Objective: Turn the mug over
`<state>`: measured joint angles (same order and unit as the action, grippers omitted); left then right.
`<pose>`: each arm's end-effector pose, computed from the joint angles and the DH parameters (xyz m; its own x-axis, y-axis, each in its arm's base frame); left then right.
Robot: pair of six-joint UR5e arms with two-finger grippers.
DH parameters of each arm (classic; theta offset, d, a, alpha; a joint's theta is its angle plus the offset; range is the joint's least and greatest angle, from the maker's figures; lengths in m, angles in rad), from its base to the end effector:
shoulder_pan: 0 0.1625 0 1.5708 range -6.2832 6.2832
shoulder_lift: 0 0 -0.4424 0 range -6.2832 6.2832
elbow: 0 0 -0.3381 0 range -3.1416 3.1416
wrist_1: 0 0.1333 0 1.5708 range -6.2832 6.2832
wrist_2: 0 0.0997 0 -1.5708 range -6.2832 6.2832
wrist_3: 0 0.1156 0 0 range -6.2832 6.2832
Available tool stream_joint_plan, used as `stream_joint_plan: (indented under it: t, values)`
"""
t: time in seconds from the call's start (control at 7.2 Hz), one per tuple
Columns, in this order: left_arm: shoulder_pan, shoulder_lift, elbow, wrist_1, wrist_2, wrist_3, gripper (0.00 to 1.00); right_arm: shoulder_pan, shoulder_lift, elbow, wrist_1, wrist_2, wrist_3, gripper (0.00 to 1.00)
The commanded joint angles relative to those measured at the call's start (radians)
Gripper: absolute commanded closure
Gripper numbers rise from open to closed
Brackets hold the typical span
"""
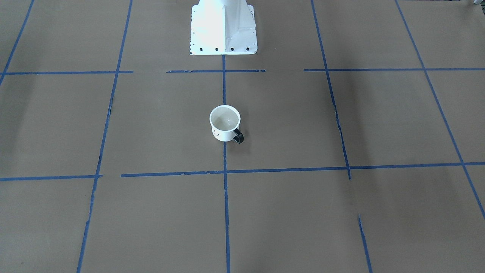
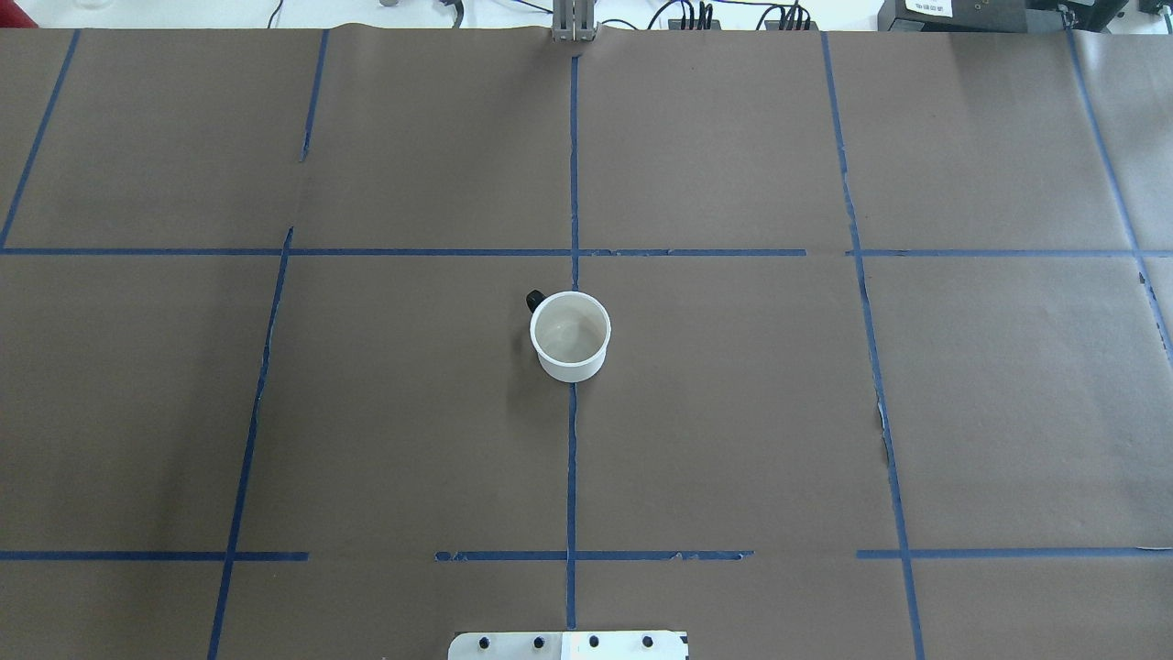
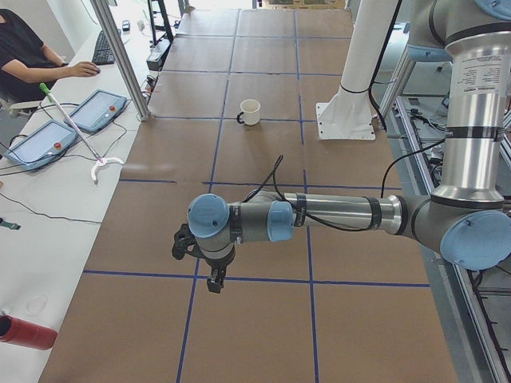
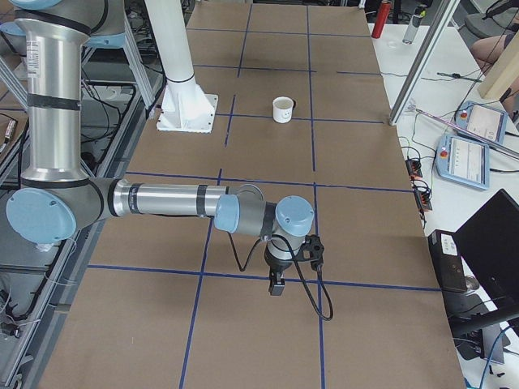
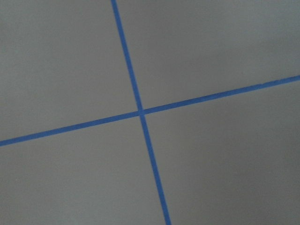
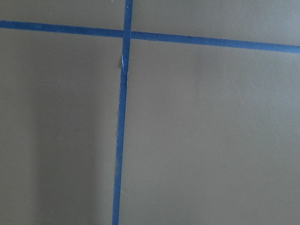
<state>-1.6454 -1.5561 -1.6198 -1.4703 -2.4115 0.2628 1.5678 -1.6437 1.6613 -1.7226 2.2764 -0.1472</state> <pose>-0.0788 -0.4211 0.6768 0.6580 0.1630 -0.7351 -0.1000 0.9866 0.1293 0.0572 -0.3930 0.6983 0.7528 -0.0618 0.6553 0.1146 0.9927 -0.0381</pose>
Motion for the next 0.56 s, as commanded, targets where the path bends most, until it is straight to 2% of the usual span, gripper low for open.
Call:
stream_joint_plan:
  t: [0.0,0.42]
  values:
    - [-0.001,-0.001,-0.005,0.004,-0.044,-0.06,0.0,0.0,-0.001,0.0,0.0,0.0,0.0,0.0]
    - [-0.002,0.005,-0.003,-0.01,-0.034,-0.059,0.0,0.0,0.001,0.0,0.0,0.0,0.0,0.0]
